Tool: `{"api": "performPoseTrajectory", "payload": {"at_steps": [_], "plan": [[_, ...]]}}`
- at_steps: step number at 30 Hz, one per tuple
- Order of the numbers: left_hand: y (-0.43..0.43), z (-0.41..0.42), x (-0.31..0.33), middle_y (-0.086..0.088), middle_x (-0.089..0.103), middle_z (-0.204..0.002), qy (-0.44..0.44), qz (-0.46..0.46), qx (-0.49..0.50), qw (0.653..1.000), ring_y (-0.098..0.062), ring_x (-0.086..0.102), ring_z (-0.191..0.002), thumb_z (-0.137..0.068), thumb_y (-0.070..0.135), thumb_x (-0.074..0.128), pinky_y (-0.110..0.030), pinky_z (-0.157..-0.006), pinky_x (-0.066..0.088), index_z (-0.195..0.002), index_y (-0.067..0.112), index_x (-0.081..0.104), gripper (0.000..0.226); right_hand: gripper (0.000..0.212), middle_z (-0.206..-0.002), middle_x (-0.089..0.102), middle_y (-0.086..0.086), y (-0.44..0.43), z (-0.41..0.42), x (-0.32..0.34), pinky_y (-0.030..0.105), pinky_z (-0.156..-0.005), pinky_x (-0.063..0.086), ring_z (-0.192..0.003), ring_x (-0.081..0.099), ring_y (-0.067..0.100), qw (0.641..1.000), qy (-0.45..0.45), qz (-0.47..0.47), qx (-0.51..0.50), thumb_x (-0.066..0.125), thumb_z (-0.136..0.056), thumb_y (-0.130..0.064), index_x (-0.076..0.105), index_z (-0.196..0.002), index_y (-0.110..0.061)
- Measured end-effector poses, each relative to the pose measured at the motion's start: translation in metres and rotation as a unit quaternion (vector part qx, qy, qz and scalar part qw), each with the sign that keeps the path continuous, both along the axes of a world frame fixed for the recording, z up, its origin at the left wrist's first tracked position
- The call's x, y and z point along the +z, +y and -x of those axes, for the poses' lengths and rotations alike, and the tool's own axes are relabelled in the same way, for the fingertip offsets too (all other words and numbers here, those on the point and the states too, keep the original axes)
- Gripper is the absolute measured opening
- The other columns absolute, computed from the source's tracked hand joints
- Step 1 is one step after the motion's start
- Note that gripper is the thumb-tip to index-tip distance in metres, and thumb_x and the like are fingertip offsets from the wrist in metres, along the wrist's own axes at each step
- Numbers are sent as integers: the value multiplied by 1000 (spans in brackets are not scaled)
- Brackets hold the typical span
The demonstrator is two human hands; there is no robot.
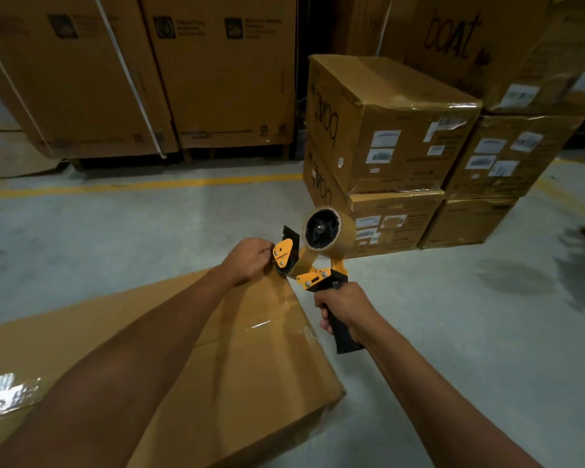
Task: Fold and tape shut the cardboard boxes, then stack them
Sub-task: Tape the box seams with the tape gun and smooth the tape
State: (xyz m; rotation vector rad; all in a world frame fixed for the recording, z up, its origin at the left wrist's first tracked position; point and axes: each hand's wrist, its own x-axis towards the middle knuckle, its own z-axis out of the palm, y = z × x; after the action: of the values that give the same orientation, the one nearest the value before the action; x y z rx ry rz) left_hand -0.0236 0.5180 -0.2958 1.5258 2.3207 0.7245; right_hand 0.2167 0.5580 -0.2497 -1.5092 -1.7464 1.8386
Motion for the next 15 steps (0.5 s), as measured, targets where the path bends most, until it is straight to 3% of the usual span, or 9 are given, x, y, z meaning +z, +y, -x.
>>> {"api": "performPoseTrajectory", "payload": {"at_steps": [3, 7, 11, 15], "plan": [[1, 0, 1, -9, 72, -96, 4, -3, 4, 1000, -24, 63, -87, -98, 14, 42, -36, -79, 51, -89, 6, 74, 34, 10, -57, 52, 11, -6, -24, 8, 21, -40, 42, -45, 48, 20, 1000, -22, 15, 15, 60, -82, 3, 59, -74, -2], [-4, -8, 1, -6, 67, -88, 31, 30, -9, 999, -27, 61, -86, -91, 30, 34, -39, -74, 49, -80, 14, 64, 36, 12, -53, 51, 10, -16, -47, 7, 22, -41, 41, -41, 47, 20, 999, -33, 16, 15, 60, -81, 3, 57, -71, -3], [-12, -25, 3, -4, 64, -124, 82, 40, -64, 994, -23, 53, -121, -101, 25, 34, -45, -99, 42, -125, 17, 64, 39, 9, -56, 52, 11, -17, -45, 11, 22, -42, 42, -44, 49, 19, 999, -44, -4, 17, 60, -81, 3, 58, -75, -3], [-22, -30, 0, -4, 57, -137, 99, 46, -91, 990, -19, 42, -134, -103, 23, 37, -43, -107, 31, -135, 16, 58, 40, 6, -60, 52, 12, -20, -45, 15, 23, -45, 44, -47, 49, 19, 998, -49, -1, 29, 60, -82, 2, 60, -78, -3]]}}
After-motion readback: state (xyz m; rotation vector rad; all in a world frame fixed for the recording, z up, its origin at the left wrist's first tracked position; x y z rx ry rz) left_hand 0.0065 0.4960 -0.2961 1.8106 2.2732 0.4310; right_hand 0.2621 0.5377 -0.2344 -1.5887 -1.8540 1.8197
